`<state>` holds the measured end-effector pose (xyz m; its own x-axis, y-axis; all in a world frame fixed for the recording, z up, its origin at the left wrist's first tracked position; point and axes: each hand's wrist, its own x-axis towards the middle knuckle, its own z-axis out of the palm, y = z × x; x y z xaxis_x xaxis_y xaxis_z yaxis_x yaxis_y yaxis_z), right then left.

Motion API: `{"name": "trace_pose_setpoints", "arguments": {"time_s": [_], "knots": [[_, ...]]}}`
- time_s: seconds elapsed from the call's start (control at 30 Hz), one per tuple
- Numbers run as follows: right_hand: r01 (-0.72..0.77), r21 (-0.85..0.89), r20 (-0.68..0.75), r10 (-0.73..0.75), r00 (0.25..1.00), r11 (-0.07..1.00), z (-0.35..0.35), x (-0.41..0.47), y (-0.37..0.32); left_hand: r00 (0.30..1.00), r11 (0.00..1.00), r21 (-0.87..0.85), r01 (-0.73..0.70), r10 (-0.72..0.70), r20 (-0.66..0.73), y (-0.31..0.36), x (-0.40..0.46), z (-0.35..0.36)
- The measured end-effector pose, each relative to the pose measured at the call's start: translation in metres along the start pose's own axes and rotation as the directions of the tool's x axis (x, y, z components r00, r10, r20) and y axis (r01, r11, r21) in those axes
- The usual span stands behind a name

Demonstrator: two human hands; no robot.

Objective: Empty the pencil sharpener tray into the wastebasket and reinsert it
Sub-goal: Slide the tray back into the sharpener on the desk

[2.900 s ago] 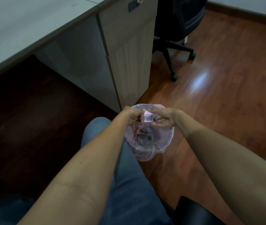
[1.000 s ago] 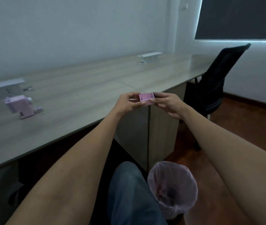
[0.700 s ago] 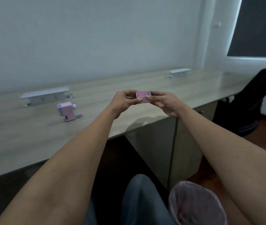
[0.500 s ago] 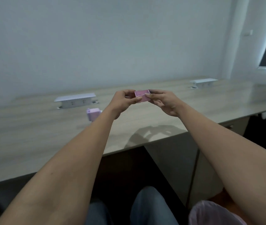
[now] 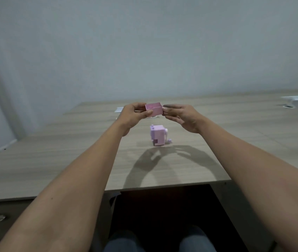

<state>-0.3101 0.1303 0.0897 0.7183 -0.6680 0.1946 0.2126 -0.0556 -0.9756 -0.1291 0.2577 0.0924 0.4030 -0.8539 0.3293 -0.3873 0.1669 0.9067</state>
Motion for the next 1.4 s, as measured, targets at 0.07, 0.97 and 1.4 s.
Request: {"name": "trace_pose_setpoints", "arguments": {"time_s": [0.07,0.97,1.4], "knots": [[-0.004,-0.022,0.001,0.004,1.0,1.0,0.002,0.011,0.014,0.999,1.0,-0.002,0.029,-0.03,-0.025,-0.014,0.004,-0.013],[-0.036,-0.26,0.011,0.04,0.999,0.965,-0.029,0.054,0.102,0.96,0.961,0.017,0.276,-0.276,-0.039,-0.139,0.007,-0.015],[-0.033,-0.222,-0.001,0.033,0.999,0.975,-0.028,0.055,0.106,0.966,0.965,0.063,0.254,-0.256,0.03,-0.139,0.009,-0.012]]}}
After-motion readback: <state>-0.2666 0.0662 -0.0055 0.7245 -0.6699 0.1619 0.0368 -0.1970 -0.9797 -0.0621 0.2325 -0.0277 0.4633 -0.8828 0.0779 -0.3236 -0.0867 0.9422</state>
